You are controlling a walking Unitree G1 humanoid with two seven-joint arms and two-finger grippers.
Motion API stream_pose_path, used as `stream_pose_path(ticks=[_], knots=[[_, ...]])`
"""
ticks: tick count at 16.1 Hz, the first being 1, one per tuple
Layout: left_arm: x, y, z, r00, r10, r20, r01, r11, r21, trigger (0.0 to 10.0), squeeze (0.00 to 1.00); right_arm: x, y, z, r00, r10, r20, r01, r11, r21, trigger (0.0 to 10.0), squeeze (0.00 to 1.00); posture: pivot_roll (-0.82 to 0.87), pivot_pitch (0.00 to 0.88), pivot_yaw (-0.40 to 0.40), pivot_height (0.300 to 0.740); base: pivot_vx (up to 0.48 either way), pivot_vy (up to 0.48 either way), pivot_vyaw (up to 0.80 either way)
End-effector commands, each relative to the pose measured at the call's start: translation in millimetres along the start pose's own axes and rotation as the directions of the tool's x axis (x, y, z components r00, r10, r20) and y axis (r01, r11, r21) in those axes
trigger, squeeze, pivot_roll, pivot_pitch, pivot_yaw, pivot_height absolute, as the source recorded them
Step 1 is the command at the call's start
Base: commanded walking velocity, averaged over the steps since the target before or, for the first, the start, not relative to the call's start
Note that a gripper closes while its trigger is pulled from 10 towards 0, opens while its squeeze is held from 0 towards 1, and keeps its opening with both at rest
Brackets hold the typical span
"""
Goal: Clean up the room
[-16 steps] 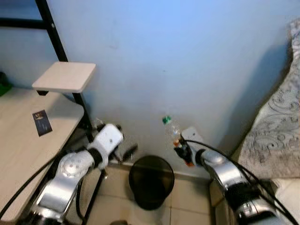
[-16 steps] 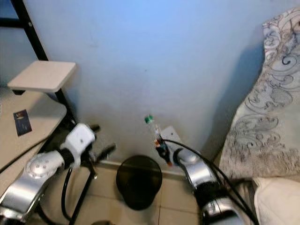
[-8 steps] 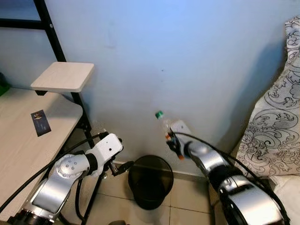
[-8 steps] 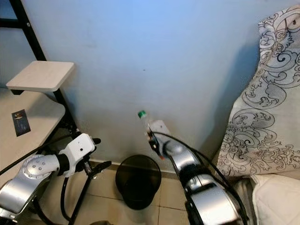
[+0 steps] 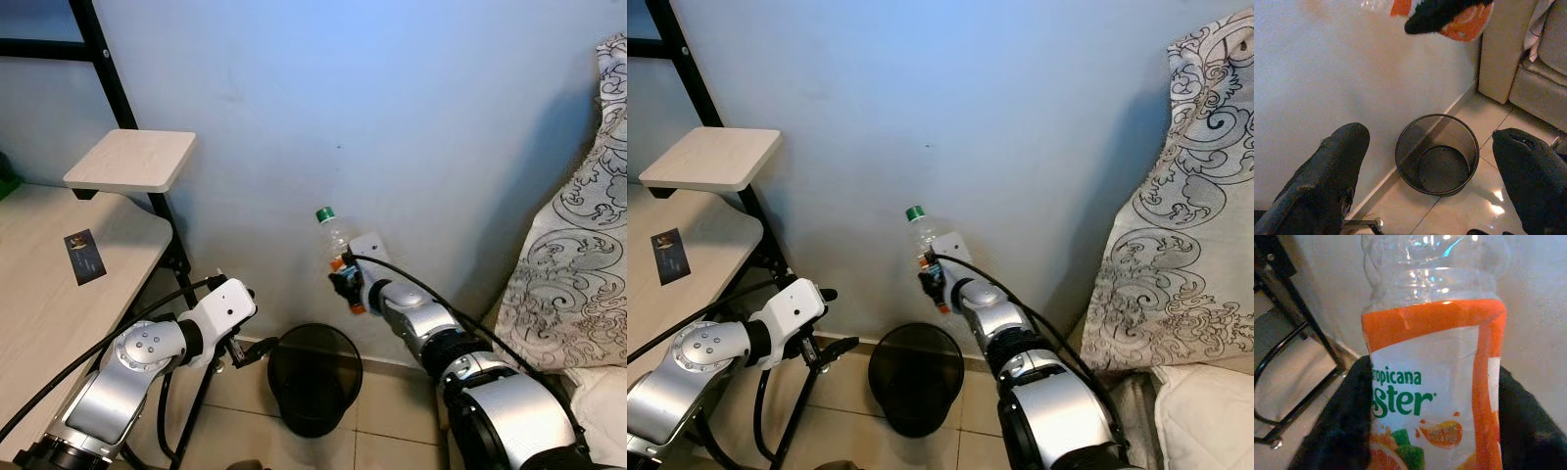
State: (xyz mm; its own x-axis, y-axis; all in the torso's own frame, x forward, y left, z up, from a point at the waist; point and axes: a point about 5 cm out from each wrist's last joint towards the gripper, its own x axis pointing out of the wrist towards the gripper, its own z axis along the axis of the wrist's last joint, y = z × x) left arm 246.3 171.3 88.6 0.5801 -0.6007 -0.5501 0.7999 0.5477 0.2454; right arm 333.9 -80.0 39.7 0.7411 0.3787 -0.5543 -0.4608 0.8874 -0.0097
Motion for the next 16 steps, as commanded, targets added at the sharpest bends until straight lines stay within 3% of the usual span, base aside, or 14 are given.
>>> stream_pose_path(ticks=[1, 4, 6, 10, 12, 13, 14, 16], knots=[[-0.5, 0.7, 0, 1.0, -0.005, -0.016, 0.006, 1.0, 0.017, 10.0, 0.02, 0.0, -1.0, 3, 1.0, 0.001, 0.016, -0.001, 1.0, 0.011, 10.0, 1.0, 0.1, 0.0, 0.002, 0.74, 0.0, 0.0, 0.0], [-1.5, 1.7, 0, 1.0, 0.0, -0.017, 0.001, 1.0, 0.017, 10.0, 0.02, 0.6, 1.6, 2, 1.0, 0.013, 0.019, -0.014, 0.999, 0.035, 10.0, 1.0, 0.1, 0.0, 0.002, 0.74, 0.0, 0.0, 0.0], [-2.1, 1.8, 0, 1.0, 0.003, -0.015, -0.003, 1.0, 0.017, 10.0, 0.02, 0.5, 5.0, -1, 0.998, 0.049, 0.034, -0.053, 0.991, 0.122, 10.0, 1.0, 0.1, 0.0, 0.003, 0.74, 0.0, 0.0, 0.0], [-0.8, 1.4, 2, 1.0, 0.005, -0.01, -0.005, 1.0, 0.02, 10.0, 0.02, 0.0, 8.9, -7, 0.996, 0.079, 0.047, -0.085, 0.987, 0.137, 10.0, 1.0, 0.1, 0.0, 0.002, 0.74, 0.0, 0.0, 0.0], [-0.1, 2.9, 7, 0.999, 0.046, 0.029, -0.046, 0.999, 0.006, 10.0, 0.02, -2.7, 3.5, -7, 0.993, 0.077, 0.09, -0.091, 0.983, 0.161, 10.0, 1.0, 0.11, 0.0, -0.007, 0.74, 0.0, 0.0, 0.0], [0.5, 4.6, 12, 0.993, 0.094, 0.065, -0.093, 0.995, -0.023, 10.0, 0.02, -6.4, -3.3, -7, 0.99, 0.066, 0.126, -0.088, 0.98, 0.181, 10.0, 0.64, 0.11, 0.0, -0.011, 0.74, 0.0, 0.0, 0.0], [2.0, 5.0, 16, 0.983, 0.153, 0.1, -0.148, 0.987, -0.053, 10.0, 0.01, -12.1, -11.4, -9, 0.985, 0.034, 0.171, -0.069, 0.976, 0.206, 10.0, 0.0, 0.11, 0.0, -0.015, 0.74, 0.0, 0.0, 0.0], [7.3, 5.8, 26, 0.95, 0.274, 0.151, -0.258, 0.959, -0.118, 10.0, 0.0, -29.3, -25.5, -12, 0.963, -0.078, 0.259, 0.007, 0.964, 0.266, 10.0, 0.0, 0.11, 0.0, -0.013, 0.74, 0.0, 0.0, 0.0]])
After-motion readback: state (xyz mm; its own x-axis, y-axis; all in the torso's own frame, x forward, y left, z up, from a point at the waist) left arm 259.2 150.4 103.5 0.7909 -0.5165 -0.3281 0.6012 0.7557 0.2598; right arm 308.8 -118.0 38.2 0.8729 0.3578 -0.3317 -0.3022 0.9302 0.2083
